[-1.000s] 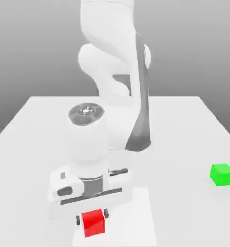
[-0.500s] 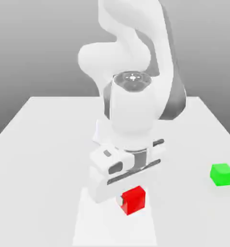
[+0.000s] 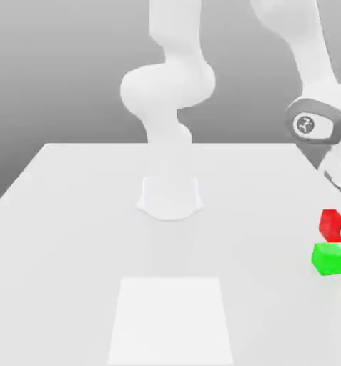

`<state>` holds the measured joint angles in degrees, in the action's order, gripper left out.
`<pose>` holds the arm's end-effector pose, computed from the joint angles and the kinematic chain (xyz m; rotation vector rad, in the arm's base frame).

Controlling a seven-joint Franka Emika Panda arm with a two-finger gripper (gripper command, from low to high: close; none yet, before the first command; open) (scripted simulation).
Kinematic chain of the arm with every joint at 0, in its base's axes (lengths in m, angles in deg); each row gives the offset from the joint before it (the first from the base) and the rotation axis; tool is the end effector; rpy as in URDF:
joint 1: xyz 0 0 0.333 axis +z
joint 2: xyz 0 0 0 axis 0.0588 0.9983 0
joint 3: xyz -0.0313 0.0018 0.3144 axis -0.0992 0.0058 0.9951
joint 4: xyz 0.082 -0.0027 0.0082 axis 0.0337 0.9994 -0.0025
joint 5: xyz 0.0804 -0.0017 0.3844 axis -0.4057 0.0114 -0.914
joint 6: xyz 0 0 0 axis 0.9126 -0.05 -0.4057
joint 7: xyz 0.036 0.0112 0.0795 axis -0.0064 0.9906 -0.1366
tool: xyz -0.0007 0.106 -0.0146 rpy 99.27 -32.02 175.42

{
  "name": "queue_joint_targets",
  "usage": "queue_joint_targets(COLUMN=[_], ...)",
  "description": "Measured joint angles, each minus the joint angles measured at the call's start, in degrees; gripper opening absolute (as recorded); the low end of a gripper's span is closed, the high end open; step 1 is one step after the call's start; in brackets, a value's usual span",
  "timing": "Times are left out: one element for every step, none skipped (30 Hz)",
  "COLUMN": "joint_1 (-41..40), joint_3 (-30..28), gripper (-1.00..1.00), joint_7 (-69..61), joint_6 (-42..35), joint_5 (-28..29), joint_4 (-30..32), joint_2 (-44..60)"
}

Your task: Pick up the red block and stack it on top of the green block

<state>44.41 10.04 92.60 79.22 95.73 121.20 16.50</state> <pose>0.2520 0.3449 0.1837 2.8693 1.2764 -0.0010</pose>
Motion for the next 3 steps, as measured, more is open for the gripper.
queue_joint_targets(joint_1=[0.0,0.0,0.0], joint_3=[0.0,0.0,0.0], gripper=[1.0,1.0,1.0], joint_7=[0.0,0.0,0.0], joint_6=[0.0,0.0,0.0], joint_5=[0.0,0.0,0.0], joint_4=[0.0,0.0,0.0], joint_2=[0.0,0.0,0.0])
